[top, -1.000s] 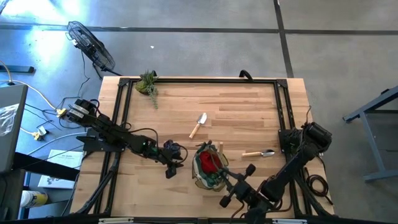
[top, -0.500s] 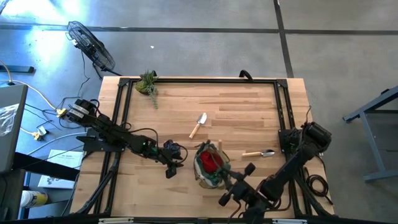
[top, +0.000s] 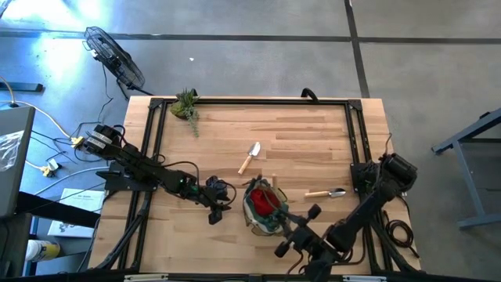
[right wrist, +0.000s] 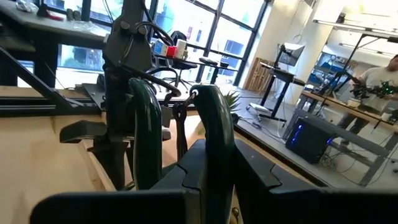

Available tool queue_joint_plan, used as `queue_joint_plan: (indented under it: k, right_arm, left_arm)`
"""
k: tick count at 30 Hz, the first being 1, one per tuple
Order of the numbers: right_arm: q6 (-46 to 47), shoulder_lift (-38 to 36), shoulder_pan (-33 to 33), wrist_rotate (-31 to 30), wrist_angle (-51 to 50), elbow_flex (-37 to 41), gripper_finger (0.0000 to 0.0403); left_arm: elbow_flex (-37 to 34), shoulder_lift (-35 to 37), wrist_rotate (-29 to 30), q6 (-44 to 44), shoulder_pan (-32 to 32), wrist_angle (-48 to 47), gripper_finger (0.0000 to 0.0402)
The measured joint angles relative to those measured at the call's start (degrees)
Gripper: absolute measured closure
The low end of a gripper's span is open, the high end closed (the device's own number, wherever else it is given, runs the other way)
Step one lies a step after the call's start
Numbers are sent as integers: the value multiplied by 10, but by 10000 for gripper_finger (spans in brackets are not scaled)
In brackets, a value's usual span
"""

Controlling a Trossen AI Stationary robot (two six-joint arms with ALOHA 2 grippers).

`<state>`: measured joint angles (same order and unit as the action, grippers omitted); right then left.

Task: Pick & Place Garden tools in Gardening bag
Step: Put the green shear scissors into the light brown gardening bag

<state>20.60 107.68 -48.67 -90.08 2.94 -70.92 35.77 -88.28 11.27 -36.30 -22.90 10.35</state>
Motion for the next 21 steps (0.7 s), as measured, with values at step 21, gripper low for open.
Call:
queue_joint_plan:
  k: [21]
  right_arm:
    - [131, 0, -39, 1, -21, 33, 362]
  left_arm:
    - [0, 0, 4, 0, 0, 0, 240]
